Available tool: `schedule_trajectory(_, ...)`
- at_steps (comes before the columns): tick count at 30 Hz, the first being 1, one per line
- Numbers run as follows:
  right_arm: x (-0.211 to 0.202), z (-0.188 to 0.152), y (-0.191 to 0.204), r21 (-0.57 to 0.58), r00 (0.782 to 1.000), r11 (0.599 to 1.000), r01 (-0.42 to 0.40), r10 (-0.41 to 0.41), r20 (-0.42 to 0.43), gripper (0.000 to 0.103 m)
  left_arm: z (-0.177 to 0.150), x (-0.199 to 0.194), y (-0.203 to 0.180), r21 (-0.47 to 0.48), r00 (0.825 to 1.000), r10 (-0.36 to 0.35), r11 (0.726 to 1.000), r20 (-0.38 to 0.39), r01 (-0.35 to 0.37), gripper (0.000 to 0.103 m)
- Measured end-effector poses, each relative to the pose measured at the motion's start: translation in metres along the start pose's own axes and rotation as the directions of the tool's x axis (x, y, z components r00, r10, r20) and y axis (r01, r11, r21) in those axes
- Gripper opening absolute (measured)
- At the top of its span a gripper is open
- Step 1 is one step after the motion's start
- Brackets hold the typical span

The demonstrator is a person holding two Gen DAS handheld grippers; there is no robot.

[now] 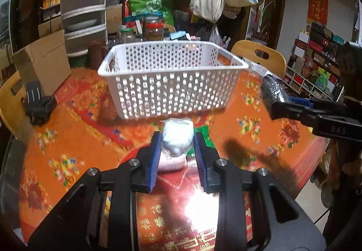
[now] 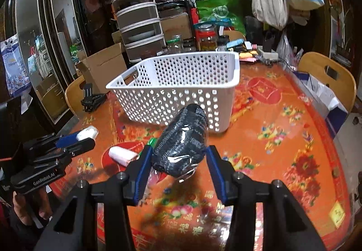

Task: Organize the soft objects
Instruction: 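Lift and carry the white bag and black bundle with both grippers into the basket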

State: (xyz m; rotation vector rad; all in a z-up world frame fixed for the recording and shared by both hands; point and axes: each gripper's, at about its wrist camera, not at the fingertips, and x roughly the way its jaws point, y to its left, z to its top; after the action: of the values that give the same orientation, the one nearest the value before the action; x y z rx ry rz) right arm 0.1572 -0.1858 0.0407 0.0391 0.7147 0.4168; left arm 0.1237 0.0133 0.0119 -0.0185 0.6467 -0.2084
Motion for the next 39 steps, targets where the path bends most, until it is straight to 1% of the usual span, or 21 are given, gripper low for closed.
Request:
schedule_trajectory(4, -0.004, 0.019, 0.000, -0.023, 1.000, 1.000, 0.010, -0.009, 0.016, 0.048, 0.027, -0.006, 0.003, 0.006, 1.000, 0.000, 1.000, 0.030, 0.000, 0.027)
schedule_trajectory(8, -0.001, 0.044, -0.001, -0.043, 1.000, 0.999, 0.017, -0.016, 0.021, 0.048, 0.057, -0.003, 0.007, -0.004, 0.999, -0.018, 1.000, 0.031, 0.018, 0.027)
schedule_trajectory(12, 0.006, 0.067, -0.001, -0.060, 0.999, 0.998, 0.033, -0.032, 0.023, 0.048, 0.083, 0.011, 0.015, -0.027, 0.999, -0.032, 0.999, 0.018, 0.032, 0.027)
schedule_trajectory(15, 0.014, 0.082, -0.001, -0.068, 0.999, 0.997, 0.044, -0.043, 0.014, 0.048, 0.101, 0.021, 0.020, -0.041, 1.000, -0.025, 0.999, 0.013, 0.025, 0.027)
schedule_trajectory(18, 0.028, 0.097, -0.004, -0.059, 0.999, 0.998, 0.033, -0.034, -0.012, 0.048, 0.120, 0.036, 0.029, -0.067, 1.000, -0.023, 0.997, 0.001, 0.023, 0.027)
schedule_trajectory(20, 0.040, 0.108, -0.006, -0.058, 0.999, 0.997, 0.043, -0.045, -0.027, 0.048, 0.133, 0.047, 0.035, -0.083, 1.000, -0.013, 0.996, -0.011, 0.012, 0.027)
schedule_trajectory(22, 0.055, 0.118, -0.010, -0.061, 0.997, 0.997, 0.055, -0.058, -0.048, 0.048, 0.146, 0.063, 0.042, -0.098, 0.999, -0.011, 0.995, -0.032, 0.008, 0.027)
schedule_trajectory(25, 0.084, 0.133, -0.018, -0.040, 0.993, 0.998, 0.045, -0.049, -0.108, 0.048, 0.163, 0.091, 0.048, -0.104, 0.997, -0.003, 0.995, -0.083, -0.006, 0.027)
schedule_trajectory(28, 0.113, 0.141, -0.020, -0.050, 0.984, 0.997, 0.065, -0.072, -0.162, 0.048, 0.169, 0.116, 0.049, -0.099, 0.991, 0.003, 0.995, -0.135, -0.016, 0.027)
schedule_trajectory(30, 0.134, 0.143, -0.021, -0.051, 0.975, 0.996, 0.070, -0.079, -0.207, 0.048, 0.173, 0.136, 0.049, -0.084, 0.984, 0.020, 0.996, -0.175, -0.035, 0.027)
schedule_trajectory(33, 0.157, 0.144, -0.022, -0.057, 0.964, 0.995, 0.082, -0.094, -0.248, 0.048, 0.174, 0.163, 0.052, -0.096, 0.970, 0.016, 0.995, -0.243, -0.040, 0.027)
schedule_trajectory(39, 0.192, 0.146, -0.021, -0.096, 0.939, 0.990, 0.101, -0.127, -0.320, 0.048, 0.173, 0.207, 0.059, -0.078, 0.942, 0.057, 0.993, -0.332, -0.088, 0.027)
